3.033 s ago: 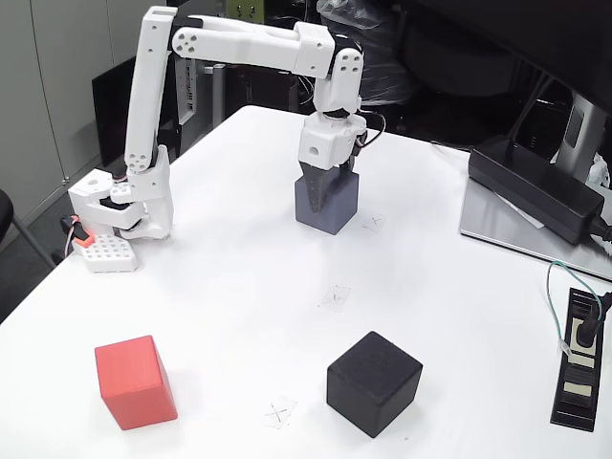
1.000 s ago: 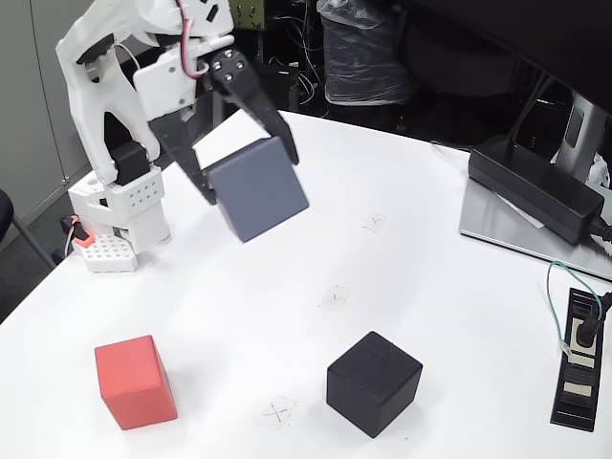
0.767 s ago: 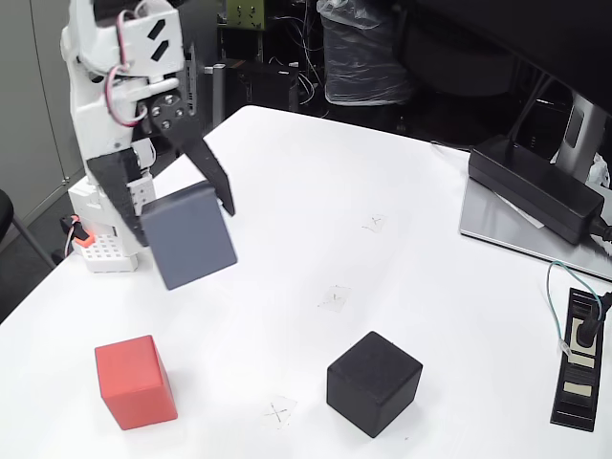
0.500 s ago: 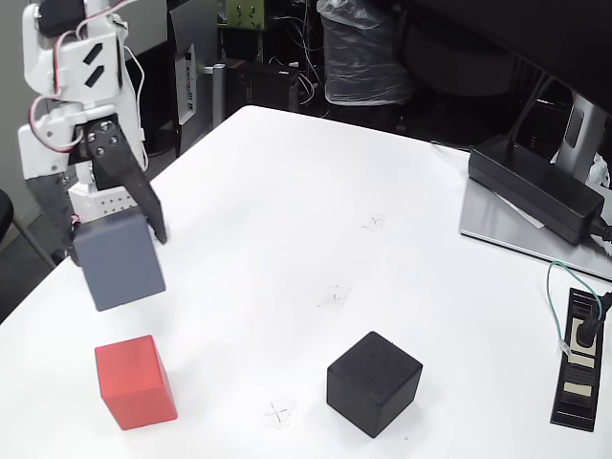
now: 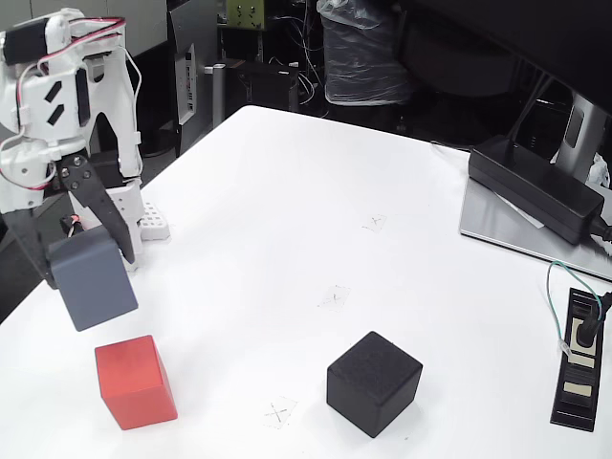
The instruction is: Stack the three blocks in an ordered color.
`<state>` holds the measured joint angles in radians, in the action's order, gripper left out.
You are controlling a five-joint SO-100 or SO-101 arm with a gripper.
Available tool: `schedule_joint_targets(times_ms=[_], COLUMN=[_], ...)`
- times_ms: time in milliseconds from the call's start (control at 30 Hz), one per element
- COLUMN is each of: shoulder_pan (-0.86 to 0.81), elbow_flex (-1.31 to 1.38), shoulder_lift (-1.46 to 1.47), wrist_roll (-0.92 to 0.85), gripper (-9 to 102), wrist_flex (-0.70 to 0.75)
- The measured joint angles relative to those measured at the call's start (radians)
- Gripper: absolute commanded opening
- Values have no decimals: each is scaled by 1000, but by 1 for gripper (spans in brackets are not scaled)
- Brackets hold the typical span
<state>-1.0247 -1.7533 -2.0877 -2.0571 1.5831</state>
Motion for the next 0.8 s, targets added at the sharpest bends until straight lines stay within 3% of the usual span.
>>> schedule_joint_targets(times_ms=[333,800], shoulder_pan=[5,5], elbow_flex=[0,0], shoulder_lift=[97,219], wrist_roll=[0,0], gripper=[0,0], wrist_flex=[-5,-138])
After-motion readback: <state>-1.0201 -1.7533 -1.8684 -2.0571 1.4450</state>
